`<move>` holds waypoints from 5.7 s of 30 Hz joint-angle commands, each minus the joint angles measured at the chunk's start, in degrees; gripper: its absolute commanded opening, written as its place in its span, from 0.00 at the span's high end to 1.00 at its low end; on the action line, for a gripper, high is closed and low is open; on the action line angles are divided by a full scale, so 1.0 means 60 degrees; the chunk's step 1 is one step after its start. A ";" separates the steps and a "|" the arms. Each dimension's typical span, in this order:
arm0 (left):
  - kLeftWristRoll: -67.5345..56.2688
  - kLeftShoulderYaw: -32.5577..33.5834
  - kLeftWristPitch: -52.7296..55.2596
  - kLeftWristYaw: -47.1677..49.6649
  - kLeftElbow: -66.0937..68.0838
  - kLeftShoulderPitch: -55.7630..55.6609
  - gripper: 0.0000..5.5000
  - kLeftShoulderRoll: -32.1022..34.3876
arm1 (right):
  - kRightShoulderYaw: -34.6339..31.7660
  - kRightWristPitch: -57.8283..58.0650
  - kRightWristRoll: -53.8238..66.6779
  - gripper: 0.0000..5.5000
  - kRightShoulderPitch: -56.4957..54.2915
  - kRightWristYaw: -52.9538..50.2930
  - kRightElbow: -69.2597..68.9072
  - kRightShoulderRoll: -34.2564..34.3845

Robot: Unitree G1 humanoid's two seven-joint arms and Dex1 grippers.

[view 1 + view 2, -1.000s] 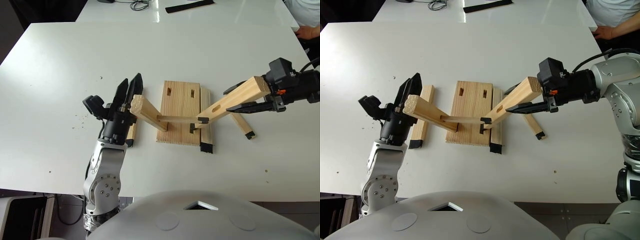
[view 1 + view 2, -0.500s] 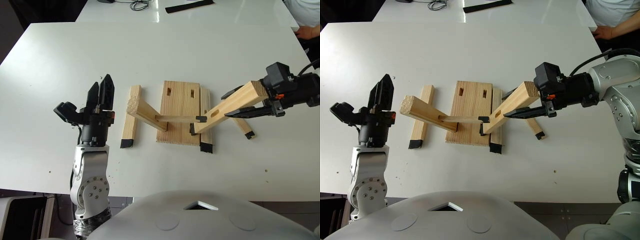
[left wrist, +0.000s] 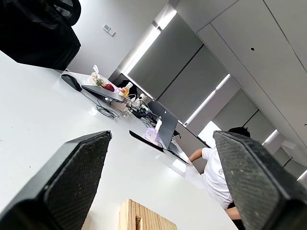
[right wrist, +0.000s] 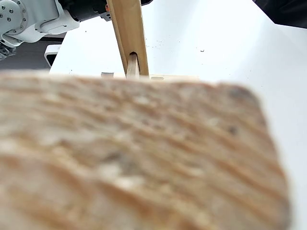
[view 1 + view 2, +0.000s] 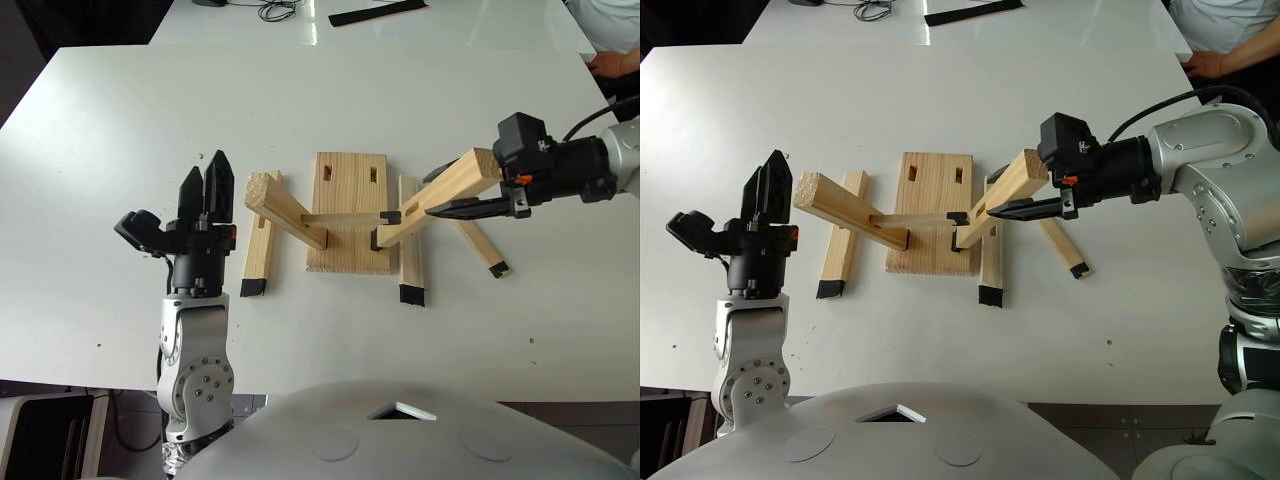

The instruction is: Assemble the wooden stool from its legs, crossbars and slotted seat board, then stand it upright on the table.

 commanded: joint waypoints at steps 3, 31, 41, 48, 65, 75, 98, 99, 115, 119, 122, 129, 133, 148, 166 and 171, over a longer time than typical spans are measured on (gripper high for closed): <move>0.0365 -0.0204 -0.0215 0.0056 0.0040 0.0033 0.29 -0.0106 | 0.0550 0.0160 -0.0398 0.63 -0.0151 -0.0124 -0.0603 -0.0026; 0.1384 -0.1013 0.0067 0.0021 0.0065 -0.0161 0.29 0.0512 | 0.1634 0.0240 -0.0881 0.63 -0.0596 -0.0465 -0.0802 0.0312; 0.1875 -0.1414 -0.0048 -0.0025 0.0425 -0.0418 0.29 0.0541 | 0.1777 0.0688 -0.0876 0.63 -0.1294 -0.0492 -0.0858 0.0699; 0.0910 0.0340 -0.0133 0.0757 0.0474 -0.0961 0.29 0.0831 | 0.1893 0.0887 -0.1227 0.63 -0.0463 -0.0967 -0.1060 0.0706; -0.0161 -0.2051 0.3724 0.5186 -0.3656 -0.4521 0.49 0.3708 | 0.1326 0.1495 -0.0780 0.63 0.0068 -0.2015 -0.1471 0.0727; 0.1059 -0.4329 0.6426 0.6936 -0.3082 -0.3459 0.62 0.2859 | 0.1493 0.1672 -0.0698 0.63 -0.0333 -0.2046 -0.1403 0.0893; 0.1776 -0.4434 0.5962 0.6015 -0.3303 -0.1711 0.72 0.2316 | 0.1609 0.2064 -0.0594 0.63 -0.0763 -0.2302 -0.1425 0.1295; 0.1902 -0.4553 0.5969 0.5950 -0.3270 -0.1688 0.75 0.2290 | 0.1609 0.2061 -0.0590 0.63 -0.0750 -0.2301 -0.1438 0.1283; 0.4111 -0.5622 0.5565 0.4643 -0.1558 -0.1709 1.00 0.1946 | 0.1839 0.2101 -0.0447 0.63 -0.1531 -0.2037 -0.1370 0.1531; 0.4434 -0.5809 0.5401 0.4289 -0.1055 -0.1490 1.00 0.1800 | 0.1753 0.2398 -0.0203 0.63 -0.1930 -0.2150 -0.1340 0.1825; 0.4580 -0.5808 0.5285 0.3991 -0.0683 -0.1463 1.00 0.1761 | 0.1686 0.2703 -0.0030 0.63 -0.2136 -0.2229 -0.1363 0.2060; 0.4869 -0.5535 0.4926 0.3495 -0.0079 -0.1567 1.00 0.1408 | 0.2676 0.2277 -0.0852 0.63 -0.1955 -0.2144 -0.1067 0.2303; 0.4806 -0.4557 0.4524 0.3507 -0.0896 -0.2161 1.00 0.0987 | 0.2893 0.2028 -0.1224 0.63 -0.1636 -0.2187 -0.0937 0.2149; -0.4294 0.6002 0.3432 0.5904 -0.3166 -0.4382 1.00 0.5594 | 0.1699 0.2798 -0.0910 0.63 -0.1206 -0.3062 -0.1080 0.2011; 0.0700 -0.3752 0.4243 0.1093 -0.3080 -0.1603 1.00 0.3896 | 0.2334 0.2253 -0.0937 0.63 -0.1805 -0.1636 -0.0709 0.1559; 0.0756 -0.4412 0.3985 0.1321 -0.3637 -0.1059 1.00 0.3896 | 0.2142 0.2709 -0.0326 0.63 -0.1671 -0.0786 -0.1142 0.0982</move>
